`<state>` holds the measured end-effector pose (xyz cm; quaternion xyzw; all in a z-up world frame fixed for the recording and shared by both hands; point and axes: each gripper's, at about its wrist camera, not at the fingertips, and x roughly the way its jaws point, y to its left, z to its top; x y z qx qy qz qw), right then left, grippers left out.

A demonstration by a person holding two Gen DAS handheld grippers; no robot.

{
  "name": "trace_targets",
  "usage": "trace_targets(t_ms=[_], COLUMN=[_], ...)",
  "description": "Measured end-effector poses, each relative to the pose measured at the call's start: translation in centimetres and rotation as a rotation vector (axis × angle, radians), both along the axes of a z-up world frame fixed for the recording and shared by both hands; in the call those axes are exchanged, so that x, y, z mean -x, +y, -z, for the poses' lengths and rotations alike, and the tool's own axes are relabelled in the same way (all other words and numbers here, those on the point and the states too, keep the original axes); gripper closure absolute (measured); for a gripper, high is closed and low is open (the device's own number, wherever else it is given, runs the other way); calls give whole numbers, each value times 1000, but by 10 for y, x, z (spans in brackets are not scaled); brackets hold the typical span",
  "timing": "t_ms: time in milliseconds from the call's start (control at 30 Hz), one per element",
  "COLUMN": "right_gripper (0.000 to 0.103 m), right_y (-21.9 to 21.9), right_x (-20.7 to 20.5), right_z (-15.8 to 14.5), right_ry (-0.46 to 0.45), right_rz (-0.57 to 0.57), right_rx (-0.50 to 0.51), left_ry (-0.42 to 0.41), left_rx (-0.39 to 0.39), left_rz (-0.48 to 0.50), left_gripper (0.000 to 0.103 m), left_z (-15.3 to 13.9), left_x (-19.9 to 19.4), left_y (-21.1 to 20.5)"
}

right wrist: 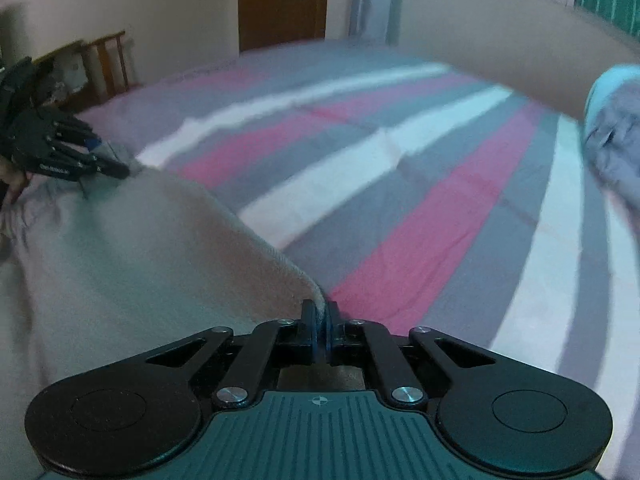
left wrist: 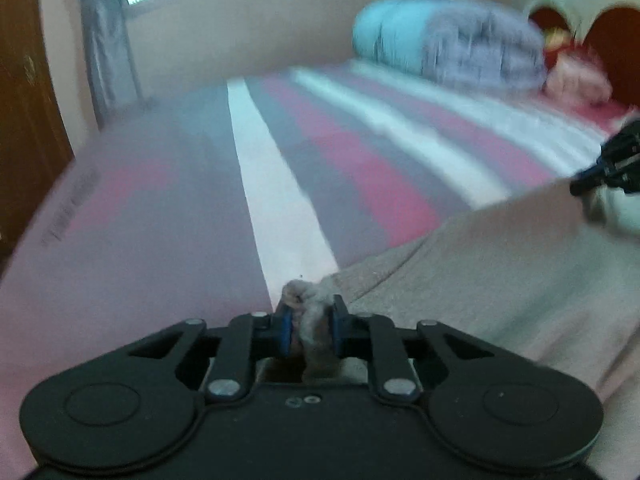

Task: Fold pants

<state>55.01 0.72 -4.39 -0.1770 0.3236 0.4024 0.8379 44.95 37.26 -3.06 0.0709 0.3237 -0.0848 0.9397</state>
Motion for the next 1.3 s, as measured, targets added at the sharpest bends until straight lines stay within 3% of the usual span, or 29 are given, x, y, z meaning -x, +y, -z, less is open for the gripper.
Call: trace_targets(t_ms=[233, 367, 533, 600, 667, 733, 800, 833, 867, 900, 933, 1067, 1167, 1300], right_gripper=[100, 100, 100, 99, 98, 87, 58, 39, 36, 36, 36, 36, 37, 37], right_y=[-22, -36, -52, -57, -56, -61, -73, -82, -91, -99, -104, -118, -127, -131], right_x=[108, 180, 263, 289, 307, 326, 336, 341, 346, 350, 351, 333, 303, 268], right_z=[-76, -91, -58, -31, -2, 14, 9, 2, -4, -9, -13, -24, -30, -28], right_ry=[-218, -274, -245, -217, -179, -194, -191, -172, -159, -142, -125, -44, 93, 249], right_rz=[-71, -95, -105, -87, -68, -28, 57, 98, 128, 148, 176, 322, 460, 611], right_rx=[-61, -48, -1, 28, 79, 92, 22, -39, -98, -149, -183, -300, -414, -529], left_ry=[-245, -263, -162, -125, -93, -63, -71, -84, -90, -88, -92, -70, -61, 25], left_rx=[38, 38, 18, 20, 18, 5, 33, 77, 127, 170, 210, 518, 716, 893], left_rz=[49, 72, 61, 18, -62, -122, -206, -241, -280, -318, -346, -414, -453, -520], left_gripper=[95, 94, 95, 94, 85, 77, 68, 66, 62, 52, 51, 51, 51, 55], left_z=[-62, -64, -30, -13, -4, -4, -8, -13, -17, -20, -24, -27, -24, -3], left_x=[99, 157, 212, 230, 243, 257, 278, 289, 296, 301, 310, 319, 301, 283], left_y=[0, -12, -39, -47, -51, -55, -56, -54, -52, -51, -51, -40, -34, -28])
